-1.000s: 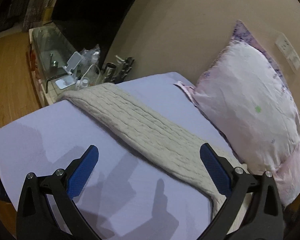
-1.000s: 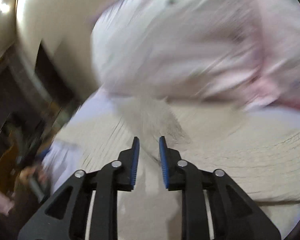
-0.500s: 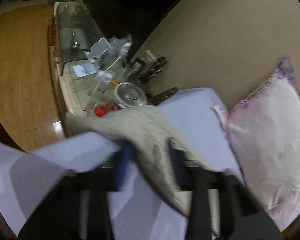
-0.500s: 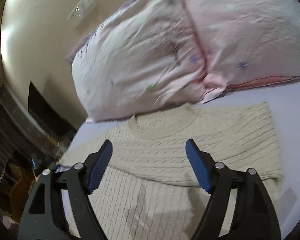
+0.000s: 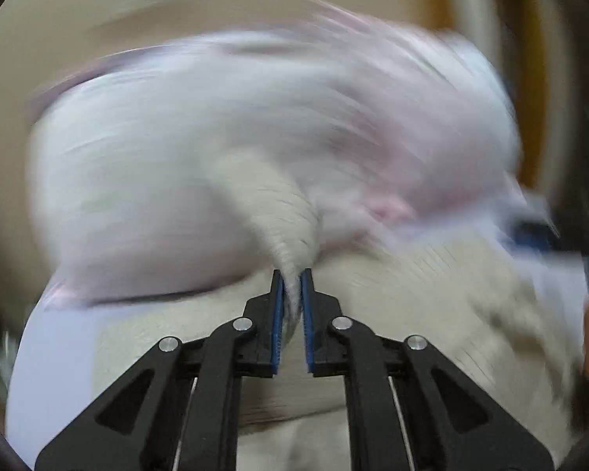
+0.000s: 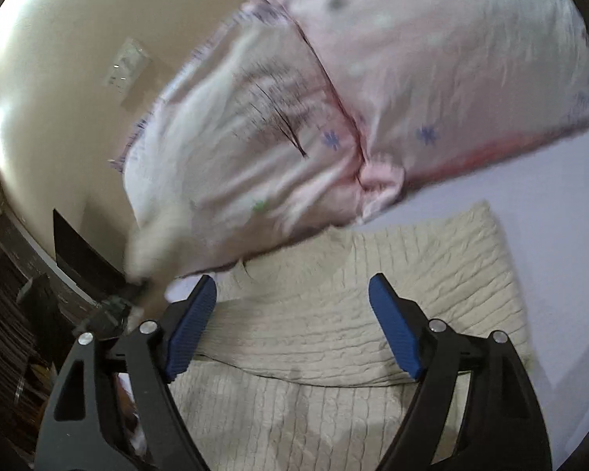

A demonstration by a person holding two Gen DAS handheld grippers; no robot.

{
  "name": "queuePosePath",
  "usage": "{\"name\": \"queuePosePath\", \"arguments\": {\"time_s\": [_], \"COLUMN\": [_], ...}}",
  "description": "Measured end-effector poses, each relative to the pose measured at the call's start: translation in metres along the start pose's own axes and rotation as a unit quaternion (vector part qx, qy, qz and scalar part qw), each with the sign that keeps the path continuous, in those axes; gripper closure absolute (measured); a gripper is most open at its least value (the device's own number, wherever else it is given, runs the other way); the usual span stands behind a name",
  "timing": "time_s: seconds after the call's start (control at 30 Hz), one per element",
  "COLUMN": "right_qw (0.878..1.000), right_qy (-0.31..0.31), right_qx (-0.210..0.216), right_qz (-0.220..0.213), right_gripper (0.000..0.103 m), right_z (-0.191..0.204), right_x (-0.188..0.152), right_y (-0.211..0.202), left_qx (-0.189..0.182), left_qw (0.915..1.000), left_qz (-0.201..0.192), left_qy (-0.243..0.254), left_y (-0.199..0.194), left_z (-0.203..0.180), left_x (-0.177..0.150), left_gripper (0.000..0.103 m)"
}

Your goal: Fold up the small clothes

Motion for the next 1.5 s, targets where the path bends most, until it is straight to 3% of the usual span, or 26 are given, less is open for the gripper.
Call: {"name": "queuePosePath", "arguments": {"time_s": [0.07, 0.13, 0.17, 0.27, 0.4, 0.5, 0.53, 0.63, 0.8, 0.9, 1.0, 1.03, 1.07, 1.13, 1.2, 1.23, 1.3, 1.33, 1.5], "right_qw": [0.999, 0.997, 0.996, 0.994, 0.994, 0.994, 0.992, 0.991, 0.996, 0.992, 0.987, 0.985, 0.984, 0.981, 0.980, 0.981, 0.985, 0.987, 0.986], "right_qy": [0.023, 0.064, 0.075, 0.087, 0.083, 0.076, 0.077, 0.073, 0.063, 0.051, 0.058, 0.054, 0.050, 0.053, 0.069, 0.080, 0.083, 0.093, 0.108], "right_qx": [-0.024, -0.024, -0.024, -0.035, -0.033, -0.051, -0.074, -0.086, -0.069, -0.116, -0.149, -0.162, -0.173, -0.188, -0.184, -0.173, -0.143, -0.108, -0.031], "right_qz": [0.015, 0.035, 0.040, 0.048, 0.063, 0.068, 0.074, 0.072, 0.000, -0.026, -0.010, -0.013, -0.015, 0.002, 0.023, 0.040, 0.053, 0.075, 0.122], "right_gripper": [0.024, 0.031, 0.036, 0.045, 0.050, 0.050, 0.051, 0.090, 0.094, 0.091, 0.060, 0.044, 0.041, 0.041, 0.045, 0.054, 0.061, 0.068, 0.068], "right_z": [-0.020, -0.043, -0.050, -0.062, -0.052, -0.044, -0.046, -0.050, -0.041, -0.050, -0.069, -0.075, -0.082, -0.098, -0.116, -0.123, -0.124, -0.123, -0.125], "right_x": [0.003, 0.006, 0.007, 0.007, 0.007, 0.012, 0.012, 0.011, 0.017, 0.014, -0.005, -0.015, -0.024, -0.048, -0.068, -0.082, -0.104, -0.120, -0.177], "right_y": [0.009, 0.010, 0.010, 0.015, 0.035, 0.057, 0.068, 0.085, 0.037, 0.005, -0.026, -0.041, -0.054, -0.076, -0.090, -0.098, -0.117, -0.125, -0.159], "left_qx": [-0.015, -0.026, -0.029, -0.021, -0.006, -0.022, -0.027, -0.034, -0.077, -0.091, -0.095, -0.094, -0.095, -0.105, -0.123, -0.129, -0.143, -0.149, -0.177], "left_qw": [0.9961, 0.9956, 0.9975, 0.9992, 0.9901, 0.9739, 0.9672, 0.9578, 0.9505, 0.9524, 0.9534, 0.9551, 0.9558, 0.9553, 0.9530, 0.9519, 0.9478, 0.9457, 0.9314], "left_qz": [0.030, 0.026, 0.018, 0.000, 0.026, 0.059, 0.068, 0.080, 0.070, 0.079, 0.090, 0.090, 0.090, 0.086, 0.080, 0.078, 0.072, 0.070, 0.054], "left_qy": [0.082, 0.086, 0.062, -0.034, -0.138, -0.218, -0.243, -0.274, -0.293, -0.280, -0.272, -0.266, -0.264, -0.263, -0.265, -0.267, -0.275, -0.280, -0.314], "left_y": [0.023, 0.016, 0.002, -0.037, -0.082, -0.102, -0.109, -0.121, -0.125, -0.122, -0.120, -0.123, -0.125, -0.130, -0.136, -0.139, -0.147, -0.152, -0.176], "left_z": [-0.058, -0.067, -0.056, -0.007, 0.051, 0.077, 0.079, 0.075, 0.059, 0.047, 0.039, 0.036, 0.035, 0.030, 0.024, 0.020, 0.014, 0.011, -0.003], "left_x": [-0.004, -0.012, -0.018, -0.043, -0.105, -0.158, -0.176, -0.204, -0.214, -0.215, -0.220, -0.221, -0.222, -0.224, -0.226, -0.228, -0.233, -0.235, -0.250], "left_gripper": [0.093, 0.093, 0.088, 0.047, 0.038, 0.034, 0.034, 0.031, 0.029, 0.028, 0.028, 0.028, 0.028, 0.030, 0.043, 0.048, 0.061, 0.064, 0.076]}}
Point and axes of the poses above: each gripper's, at about its wrist camera, not at the fingertips, and y roughly the way its jaws point, z to its left, x to its top, the point moved 6 cm from there along y, roughly the way its jaws point, and after that the axes turned 14 degrees about y, right-handed, at the moved point
